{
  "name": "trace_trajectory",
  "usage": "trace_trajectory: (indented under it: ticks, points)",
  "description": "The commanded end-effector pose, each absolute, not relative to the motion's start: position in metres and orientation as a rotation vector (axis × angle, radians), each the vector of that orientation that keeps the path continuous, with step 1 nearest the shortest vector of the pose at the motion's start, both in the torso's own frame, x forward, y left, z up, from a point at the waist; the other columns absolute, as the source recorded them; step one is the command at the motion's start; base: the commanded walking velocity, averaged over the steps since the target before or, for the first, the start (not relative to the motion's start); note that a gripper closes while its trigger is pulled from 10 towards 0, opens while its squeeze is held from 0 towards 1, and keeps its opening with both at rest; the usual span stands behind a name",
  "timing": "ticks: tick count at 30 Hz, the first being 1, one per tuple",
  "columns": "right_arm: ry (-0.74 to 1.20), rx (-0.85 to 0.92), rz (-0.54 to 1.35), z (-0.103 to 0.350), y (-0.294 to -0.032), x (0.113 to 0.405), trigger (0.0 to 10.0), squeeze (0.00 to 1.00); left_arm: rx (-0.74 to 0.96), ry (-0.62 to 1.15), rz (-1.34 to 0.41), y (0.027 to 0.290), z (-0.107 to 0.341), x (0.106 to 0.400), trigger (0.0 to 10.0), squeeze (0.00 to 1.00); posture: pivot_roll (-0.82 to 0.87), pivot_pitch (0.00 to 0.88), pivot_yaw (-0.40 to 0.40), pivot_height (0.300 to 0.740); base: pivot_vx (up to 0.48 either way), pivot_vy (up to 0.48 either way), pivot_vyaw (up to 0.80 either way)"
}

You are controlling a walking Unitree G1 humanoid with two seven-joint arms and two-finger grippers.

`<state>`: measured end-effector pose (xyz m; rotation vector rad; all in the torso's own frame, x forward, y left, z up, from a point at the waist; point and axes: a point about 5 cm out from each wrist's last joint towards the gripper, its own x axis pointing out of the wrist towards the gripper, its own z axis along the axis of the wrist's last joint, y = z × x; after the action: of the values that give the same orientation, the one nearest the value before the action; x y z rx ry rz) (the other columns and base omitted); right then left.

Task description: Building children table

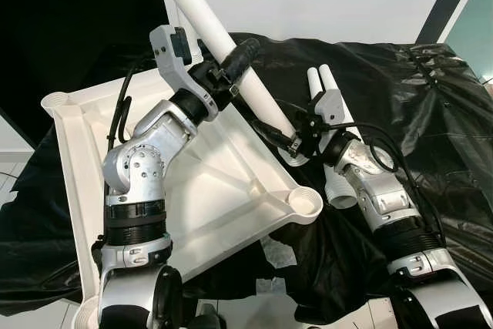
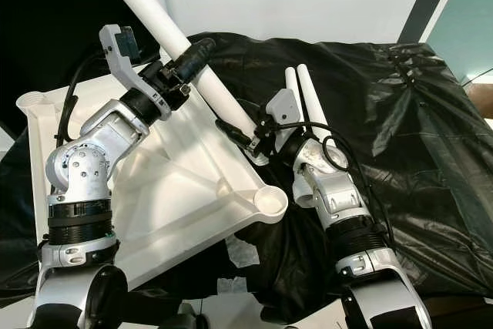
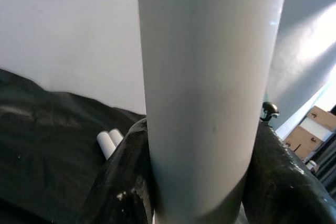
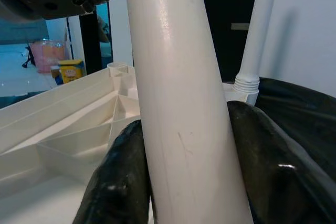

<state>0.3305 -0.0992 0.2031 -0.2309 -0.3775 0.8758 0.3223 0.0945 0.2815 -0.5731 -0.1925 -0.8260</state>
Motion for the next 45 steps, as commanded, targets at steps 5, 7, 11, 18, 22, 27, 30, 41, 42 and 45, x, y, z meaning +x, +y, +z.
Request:
trace_trajectory:
  ticks: [5,7,11,18,22,27,30,41,42,45]
  points:
    - [-0.333,-0.238,0.843,0.207,-0.098,0.334,10.0,1.00,-0.537,-0.209,-0.906,0.065,0.295,0.306,2.2,0.00,0.10,0.053,-0.007,0.740,0.000,0.000,0.00]
    - [-0.333,-0.238,0.843,0.207,-0.098,0.334,10.0,1.00,-0.537,-0.209,-0.906,0.065,0.295,0.306,2.2,0.00,0.10,0.053,-0.007,0.740,0.000,0.000,0.00]
    - [-0.323,-0.266,0.827,0.208,-0.097,0.336,10.0,1.00,-0.487,-0.219,-0.880,0.057,0.300,0.303,10.0,0.00,0.10,0.052,-0.009,0.740,0.000,0.000,0.00]
    - [-0.231,-0.285,0.773,0.210,-0.089,0.342,10.0,0.00,-0.364,-0.243,-0.707,0.048,0.304,0.308,10.0,0.00,0.11,0.044,-0.014,0.740,0.000,0.000,0.00]
    - [-0.184,-0.303,0.721,0.212,-0.077,0.346,10.0,0.00,-0.299,-0.260,-0.549,0.042,0.306,0.312,10.0,0.00,0.11,0.040,-0.018,0.740,0.000,0.000,0.00]
    - [-0.166,-0.321,0.681,0.214,-0.069,0.349,10.0,0.00,-0.257,-0.281,-0.460,0.039,0.309,0.313,10.0,0.00,0.12,0.037,-0.021,0.740,0.000,0.000,0.00]
    - [-0.156,-0.317,0.679,0.215,-0.066,0.349,10.0,0.00,-0.264,-0.290,-0.466,0.035,0.312,0.311,10.0,0.00,0.12,0.033,-0.022,0.740,0.000,0.000,0.00]
    - [-0.133,-0.307,0.644,0.217,-0.068,0.351,0.0,0.00,-0.266,-0.315,-0.473,0.028,0.317,0.307,10.0,0.00,0.12,0.032,-0.022,0.740,0.000,0.000,0.00]
    - [-0.131,-0.308,0.634,0.218,-0.070,0.352,0.0,0.00,-0.268,-0.317,-0.478,0.027,0.318,0.307,10.0,0.00,0.12,0.037,-0.023,0.740,0.000,0.000,0.00]
    - [-0.129,-0.310,0.624,0.218,-0.072,0.353,0.0,0.00,-0.269,-0.319,-0.480,0.026,0.318,0.307,10.0,0.00,0.12,0.037,-0.023,0.740,0.000,0.000,0.00]
